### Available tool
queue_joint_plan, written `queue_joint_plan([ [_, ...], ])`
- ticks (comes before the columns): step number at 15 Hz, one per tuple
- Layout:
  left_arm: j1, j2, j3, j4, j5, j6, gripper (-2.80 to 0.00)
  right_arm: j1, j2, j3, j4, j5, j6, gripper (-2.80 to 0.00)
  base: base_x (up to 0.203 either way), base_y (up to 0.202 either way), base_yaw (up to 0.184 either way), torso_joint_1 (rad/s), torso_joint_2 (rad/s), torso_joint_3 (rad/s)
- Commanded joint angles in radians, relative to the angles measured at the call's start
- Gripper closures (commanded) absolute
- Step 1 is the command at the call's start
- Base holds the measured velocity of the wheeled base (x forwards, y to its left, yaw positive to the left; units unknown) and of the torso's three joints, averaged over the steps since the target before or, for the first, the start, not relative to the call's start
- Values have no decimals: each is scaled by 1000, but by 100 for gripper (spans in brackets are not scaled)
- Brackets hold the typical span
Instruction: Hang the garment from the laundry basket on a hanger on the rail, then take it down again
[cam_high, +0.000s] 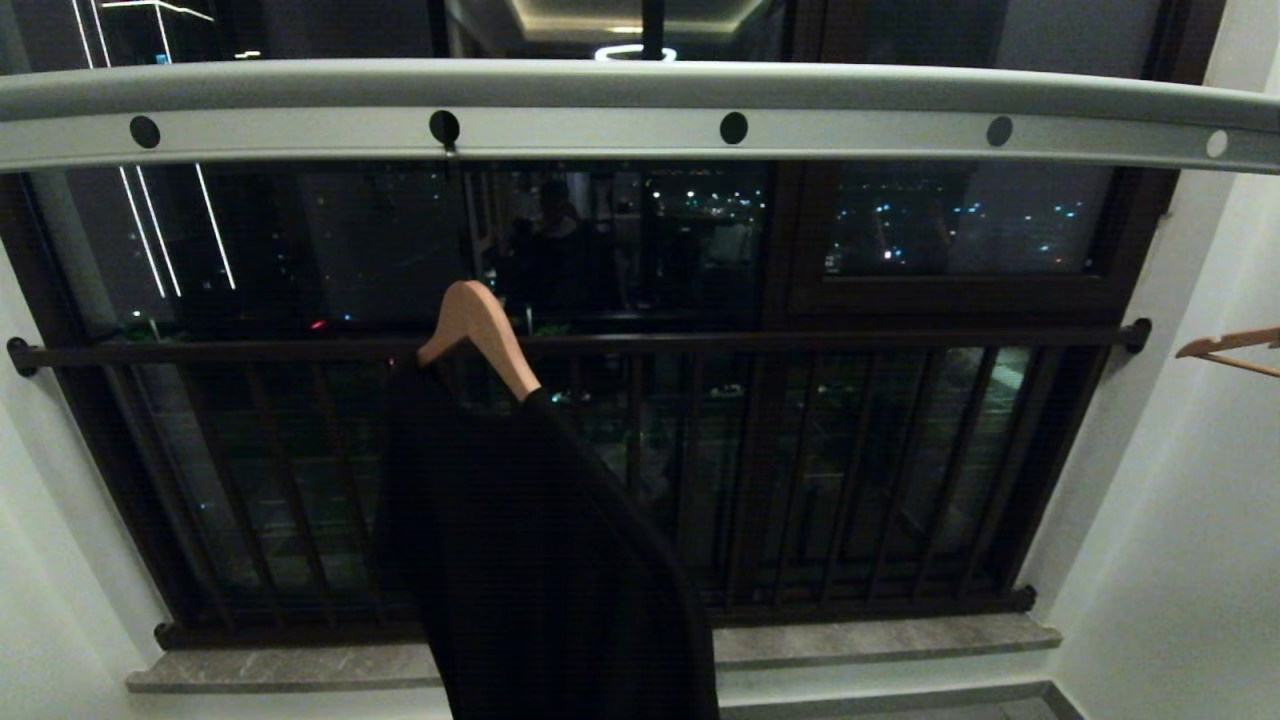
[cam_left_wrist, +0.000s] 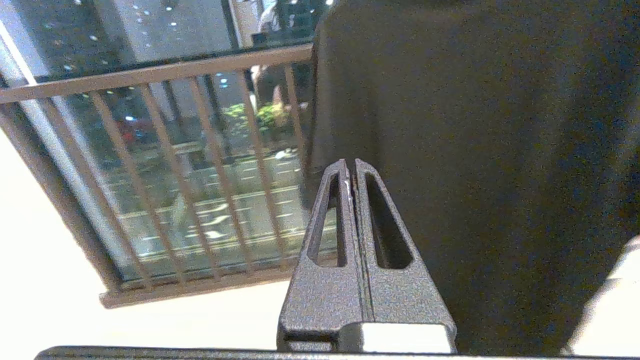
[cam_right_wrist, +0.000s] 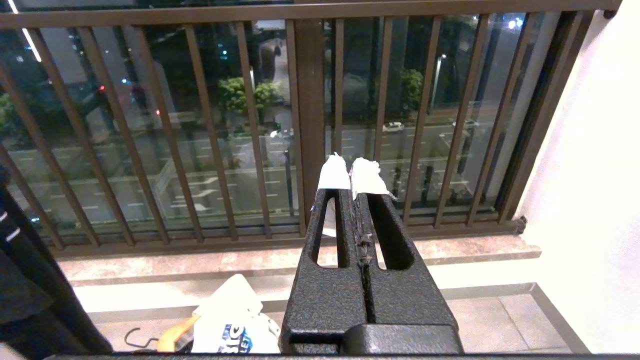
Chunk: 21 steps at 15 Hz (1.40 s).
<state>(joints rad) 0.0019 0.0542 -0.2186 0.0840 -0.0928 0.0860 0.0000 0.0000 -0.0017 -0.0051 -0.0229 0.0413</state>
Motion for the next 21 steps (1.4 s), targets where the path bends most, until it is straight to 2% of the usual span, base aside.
queue_joint_plan([
  [1,3,-54,63,-3,6,31,0,0,0,0,1,0,0,0,0,0,0,0,0,0],
  [5,3,-56,211,-139,50,73,0,0,0,0,-1,0,0,0,0,0,0,0,0,0],
  [8,3,-56,221,-95,64,80,0,0,0,0,-1,0,0,0,0,0,0,0,0,0],
  [11,3,-56,222,-90,62,41,0,0,0,0,-1,0,0,0,0,0,0,0,0,0],
  [13,1,-56,220,-90,59,-16,0,0,0,0,-1,0,0,0,0,0,0,0,0,0],
  [19,1,-56,220,-92,64,-26,0,0,0,0,-1,0,0,0,0,0,0,0,0,0],
  [21,1,-56,220,-92,67,-51,0,0,0,0,-1,0,0,0,0,0,0,0,0,0],
])
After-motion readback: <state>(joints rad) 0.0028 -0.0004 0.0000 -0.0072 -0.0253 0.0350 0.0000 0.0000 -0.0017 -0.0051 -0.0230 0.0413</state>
